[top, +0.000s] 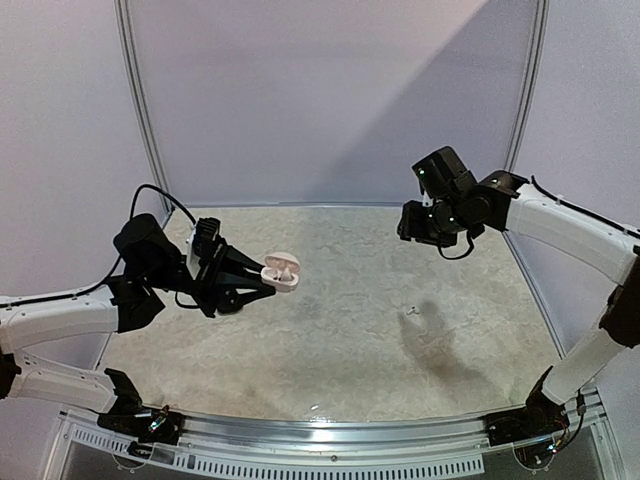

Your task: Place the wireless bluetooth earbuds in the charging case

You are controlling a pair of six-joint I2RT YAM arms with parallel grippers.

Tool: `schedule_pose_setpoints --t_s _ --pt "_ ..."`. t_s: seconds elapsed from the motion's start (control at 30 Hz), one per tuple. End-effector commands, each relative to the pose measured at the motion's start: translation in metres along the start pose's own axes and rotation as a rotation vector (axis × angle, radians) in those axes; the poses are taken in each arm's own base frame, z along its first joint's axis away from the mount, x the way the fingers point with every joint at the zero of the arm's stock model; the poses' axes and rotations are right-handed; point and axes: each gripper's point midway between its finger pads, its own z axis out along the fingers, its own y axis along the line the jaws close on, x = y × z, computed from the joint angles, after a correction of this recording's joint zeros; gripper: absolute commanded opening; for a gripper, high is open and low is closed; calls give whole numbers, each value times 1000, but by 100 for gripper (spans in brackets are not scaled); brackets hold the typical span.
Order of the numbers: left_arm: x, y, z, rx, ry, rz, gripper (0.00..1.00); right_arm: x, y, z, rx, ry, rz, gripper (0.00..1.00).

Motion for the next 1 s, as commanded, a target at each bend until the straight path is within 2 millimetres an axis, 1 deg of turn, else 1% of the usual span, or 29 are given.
schedule_pose_setpoints --t_s 0.0,0.03,0.1,0.17,0.23,0.3,0.37,0.43,0.5,0.53,0.6,0.63,0.67,0.7,0.77,0.8,0.83,0.9,0.97 --pt "0 9 -2 -75 -8 -2 0 28 -33 49 151 164 -8 53" --pt "1 10 -2 -83 -7 -3 0 33 -35 54 174 193 -22 53" --pt "2 12 -3 -98 -5 -7 0 48 -39 73 211 264 -51 53" --pt "3 14 -4 -117 -1 -11 0 58 -40 83 217 296 -61 53" --pt "5 17 -5 -141 6 -17 0 62 -40 89 213 307 -60 53" --pt "11 25 -7 -188 23 -30 0 62 -32 92 175 307 -53 50" --pt "23 39 -13 -285 52 -60 0 59 -17 89 113 299 -54 47" --pt "37 59 -23 -421 86 -87 0 48 0 75 68 244 -86 47" --pt "46 77 -34 -547 114 -82 0 36 21 54 14 174 -129 47" --pt "51 83 -39 -597 129 -65 0 26 35 38 -38 128 -153 47" --pt "57 92 -46 -668 157 -39 0 16 71 8 -172 51 -199 47" --pt "60 95 -48 -690 172 -14 0 9 91 -14 -259 -2 -217 47" --pt "62 97 -50 -703 183 2 0 12 114 -32 -341 -38 -264 47" --pt "62 98 -51 -715 189 22 0 9 134 -53 -426 -84 -297 47" --pt "60 98 -51 -720 192 56 0 8 168 -87 -567 -158 -346 47" --pt "59 98 -50 -724 195 68 0 8 182 -100 -632 -182 -355 47" --pt "59 98 -50 -727 196 77 0 9 195 -110 -680 -196 -368 47" --pt "57 97 -49 -731 200 92 0 9 213 -119 -727 -208 -378 48" --pt "57 98 -50 -741 209 104 0 9 225 -118 -732 -207 -383 51"
